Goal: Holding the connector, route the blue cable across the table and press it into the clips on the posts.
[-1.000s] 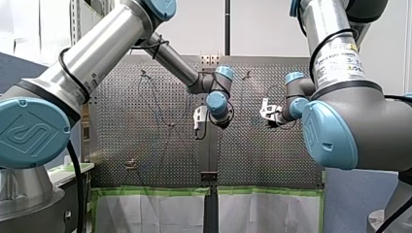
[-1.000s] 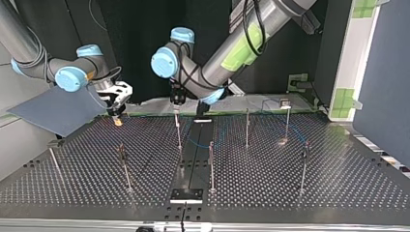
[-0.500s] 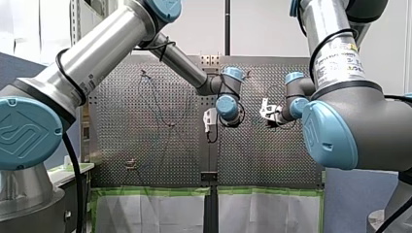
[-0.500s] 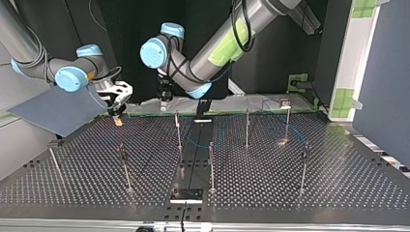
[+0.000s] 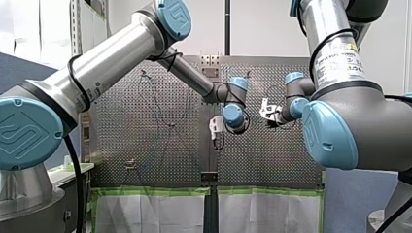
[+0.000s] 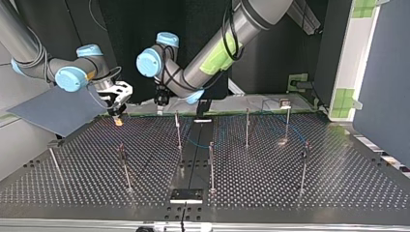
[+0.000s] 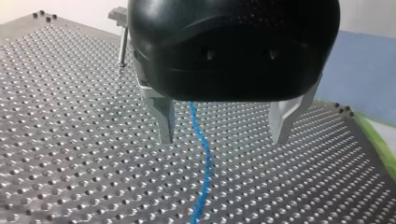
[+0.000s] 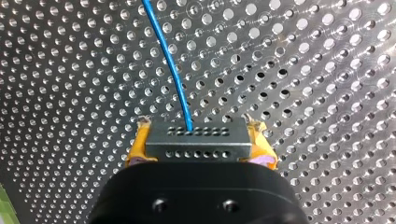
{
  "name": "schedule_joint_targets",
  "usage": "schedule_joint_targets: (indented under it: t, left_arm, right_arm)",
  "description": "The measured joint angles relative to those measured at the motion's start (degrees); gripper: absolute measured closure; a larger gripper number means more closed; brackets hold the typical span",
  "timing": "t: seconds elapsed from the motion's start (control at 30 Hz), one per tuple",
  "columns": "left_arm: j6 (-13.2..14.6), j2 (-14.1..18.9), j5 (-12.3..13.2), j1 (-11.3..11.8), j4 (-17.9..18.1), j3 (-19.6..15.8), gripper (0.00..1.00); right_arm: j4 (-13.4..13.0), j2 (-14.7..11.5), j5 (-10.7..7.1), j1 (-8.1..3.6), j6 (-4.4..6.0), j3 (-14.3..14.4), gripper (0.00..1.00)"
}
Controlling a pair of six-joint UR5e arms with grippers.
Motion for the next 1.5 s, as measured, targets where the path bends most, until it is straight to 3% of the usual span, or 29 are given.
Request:
schedule_joint_targets:
  t: [0.73,1.2,1.5]
  left_arm:
    - [-0.66,-3.26,-0.68,0.55,1.42,6.71,0.0]
    - [-1.3,-9.43,-3.01,0.99,-3.94,13.22,0.0]
    - [-1.67,-10.12,-4.64,0.47,-4.88,16.08,0.0]
  right_arm:
    - [-0.02,0.0,-0.46,-0.02,-0.01,-0.01,1.0]
    - [-0.06,-0.01,-1.45,-0.02,-0.02,-0.13,1.0]
    - [-0.04,0.0,-1.56,-0.01,-0.04,-0.17,1.0]
